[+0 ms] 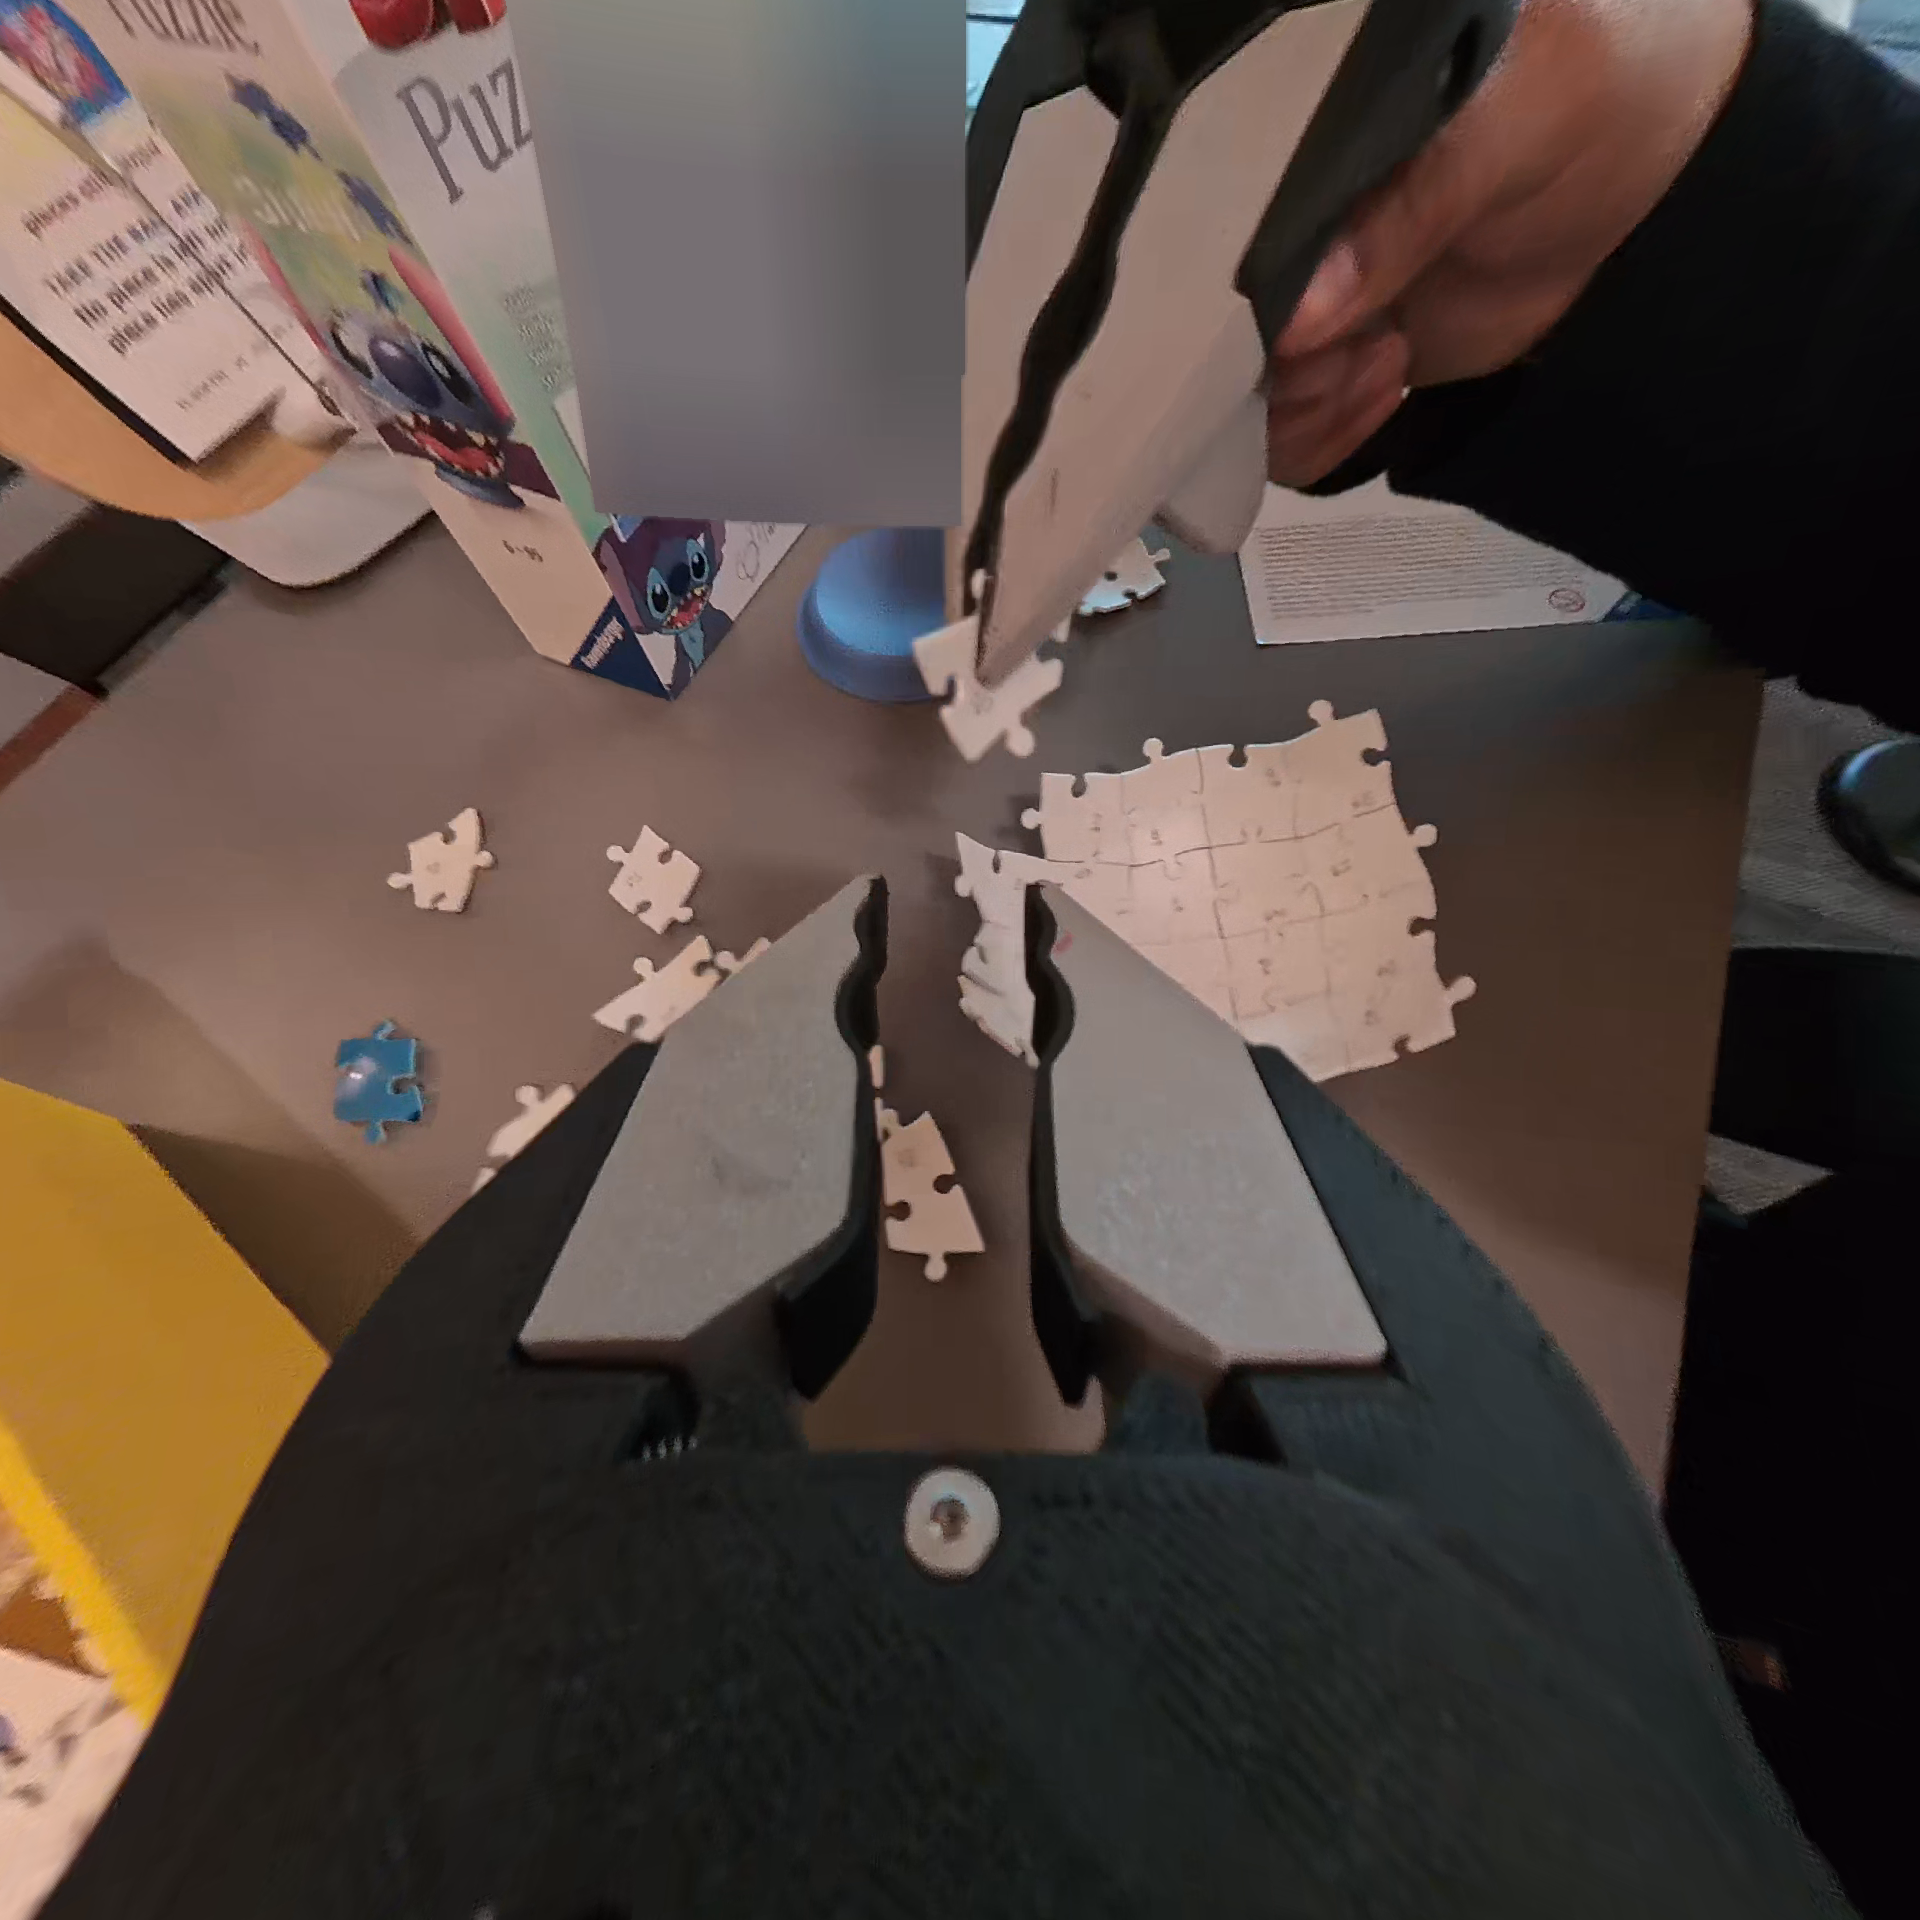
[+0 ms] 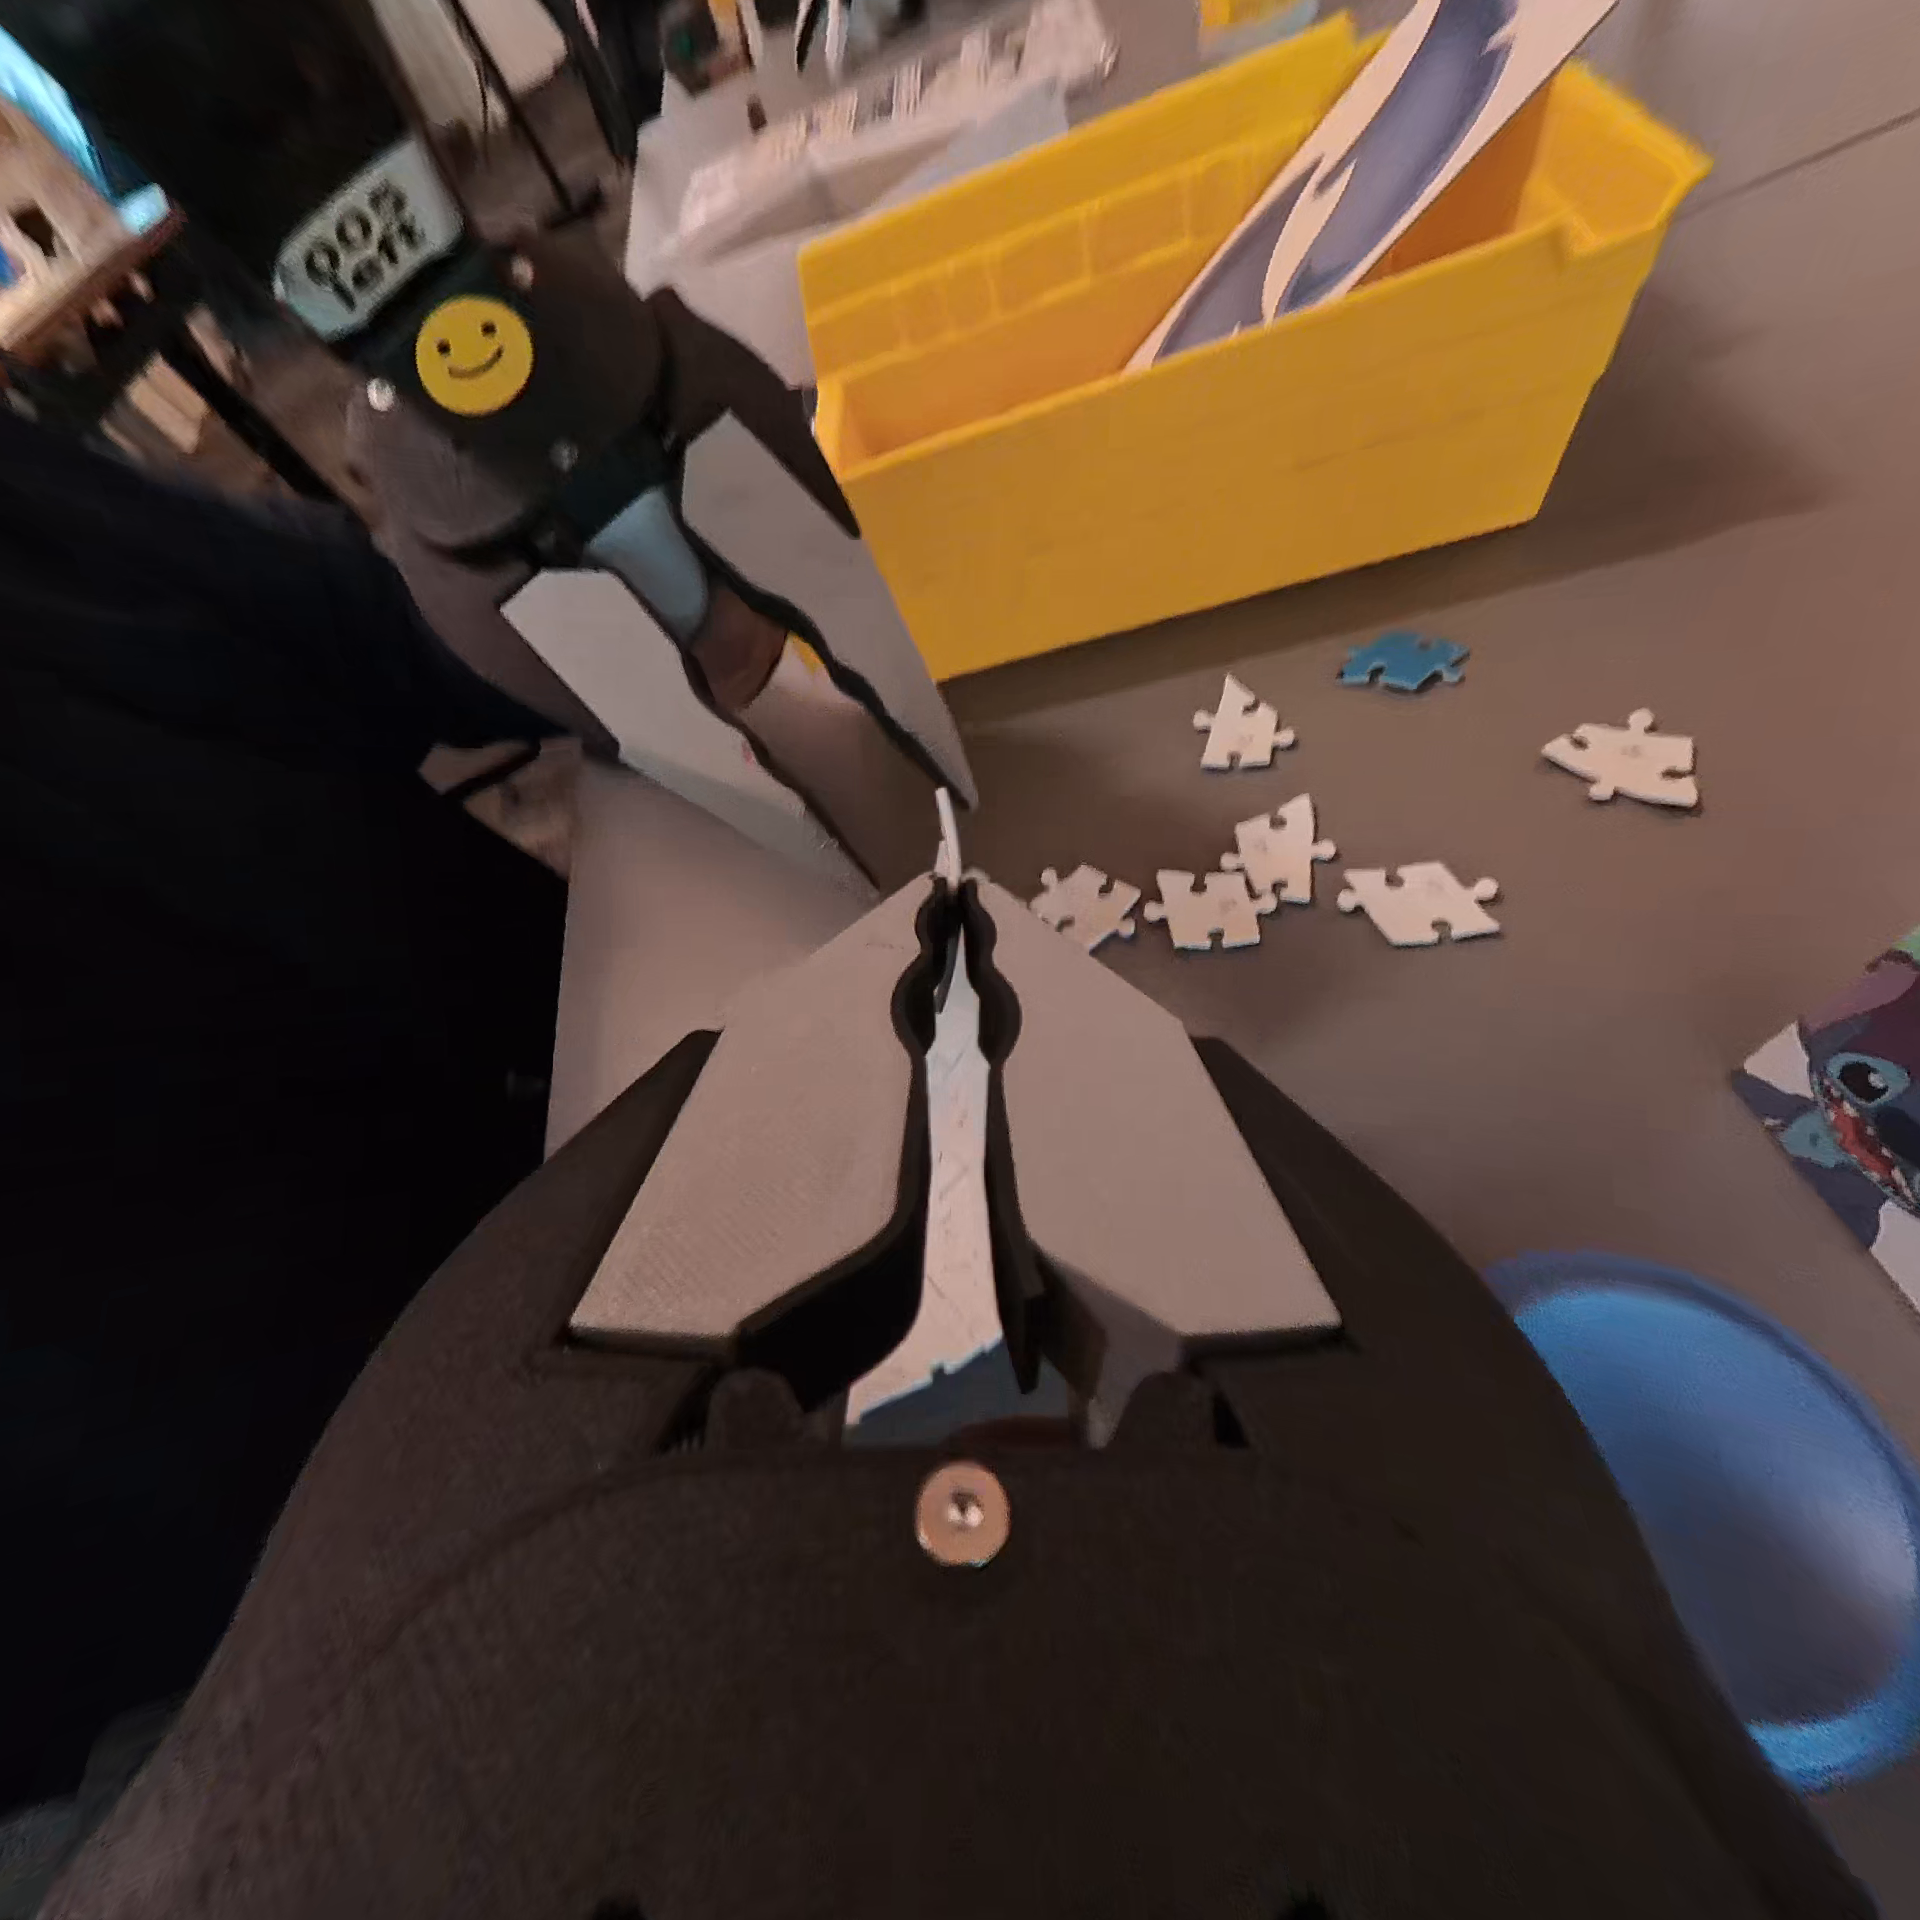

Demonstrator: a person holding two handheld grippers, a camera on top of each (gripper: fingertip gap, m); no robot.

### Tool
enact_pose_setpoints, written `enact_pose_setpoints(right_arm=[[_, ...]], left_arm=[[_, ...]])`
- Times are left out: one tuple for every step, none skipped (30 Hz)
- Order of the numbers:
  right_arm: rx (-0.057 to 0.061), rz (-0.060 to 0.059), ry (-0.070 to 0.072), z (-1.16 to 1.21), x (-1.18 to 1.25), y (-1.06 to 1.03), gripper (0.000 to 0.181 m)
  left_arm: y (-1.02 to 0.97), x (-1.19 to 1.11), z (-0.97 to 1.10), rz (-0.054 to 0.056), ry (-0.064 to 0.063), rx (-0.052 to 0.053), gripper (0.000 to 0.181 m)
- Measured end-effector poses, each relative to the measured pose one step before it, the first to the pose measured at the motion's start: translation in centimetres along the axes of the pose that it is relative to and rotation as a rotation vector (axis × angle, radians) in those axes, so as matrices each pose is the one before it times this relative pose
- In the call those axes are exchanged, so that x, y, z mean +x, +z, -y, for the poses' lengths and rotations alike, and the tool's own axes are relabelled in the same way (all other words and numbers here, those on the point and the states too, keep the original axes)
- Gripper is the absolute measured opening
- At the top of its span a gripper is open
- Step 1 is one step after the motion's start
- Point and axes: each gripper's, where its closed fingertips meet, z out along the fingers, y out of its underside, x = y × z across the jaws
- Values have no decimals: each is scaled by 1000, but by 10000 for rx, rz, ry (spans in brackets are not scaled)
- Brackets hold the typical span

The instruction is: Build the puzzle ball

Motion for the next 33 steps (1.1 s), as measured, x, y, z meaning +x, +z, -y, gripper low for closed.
enact_pose_setpoints(right_arm=[[-436,70,-101,-580,-83,32,0],[-420,84,-95,-527,-99,69,0],[-398,72,-103,-455,-86,93,0],[-368,70,-113,-402,-112,148,0],[-377,130,-118,-403,-224,187,0],[-365,138,-140,-393,-272,257,0],[-329,84,-137,-331,-193,305,0],[-275,54,-112,-256,-137,323,0],[-182,62,-81,-94,-132,315,0],[-94,59,-47,40,-100,251,0],[-46,41,-25,97,-59,196,0],[-50,78,-30,71,-114,143,0],[-84,100,-71,-11,-163,130,0],[-103,35,-101,-55,-86,157,0],[-91,-30,-82,-50,20,153,0],[-41,-68,-27,18,121,135,0],[-46,18,7,-32,16,101,0],[-74,56,22,-114,-34,91,0],[-68,25,-10,-154,-11,77,0],[-5,0,-10,-69,19,32,0],[104,-41,37,87,100,-69,0],[219,-59,89,246,188,-224,0],[270,-48,113,294,221,-354,0],[260,-38,116,213,260,-444,2],[283,-73,176,162,370,-465,10],[293,-96,239,102,429,-430,16],[298,21,229,82,244,-352,19],[334,153,144,148,-24,-277,20],[427,99,85,363,22,-211,20],[482,-3,97,552,175,-181,20],[439,-25,125,586,195,-163,19],[379,11,132,558,105,-131,18],[309,47,118,490,-4,-135,18]], left_arm=[[295,279,-104,-205,-293,-18,24],[254,229,-36,-226,-257,47,25],[212,97,-56,-190,-231,46,25],[167,133,-77,-248,-246,38,26],[135,223,-52,-339,-301,44,29],[116,329,46,-415,-328,89,31],[103,335,99,-428,-316,98,33],[81,239,99,-354,-299,83,33],[41,107,22,-262,-248,34,33],[19,-13,-84,-162,-157,-31,33],[4,-176,-169,-15,-87,-69,33],[-37,-263,-140,73,-16,-49,33],[-54,-188,-64,67,27,-1,30],[-76,16,-20,-30,43,13,24],[-37,269,-16,-188,51,6,18],[23,388,-91,-264,14,-36,7],[80,304,-119,-214,-52,-33,0],[122,41,-193,-52,-35,-77,0],[112,14,-194,-41,-5,-80,0],[48,-12,-68,-21,-15,-7,0],[-42,-92,144,38,-39,140,0],[-102,-138,335,65,-46,266,0],[-178,-168,469,64,-71,326,0],[-207,-258,606,109,-78,366,0],[-257,-318,806,118,-74,431,0],[-323,-280,997,73,-96,529,0],[-355,-266,1024,82,-60,551,0],[-320,-304,920,137,-5,500,0],[-232,-351,669,201,12,367,0],[-110,-245,480,157,-10,285,0],[-42,-37,356,49,-56,231,0],[4,56,257,7,-51,173,0],[53,13,185,45,-31,151,0]])
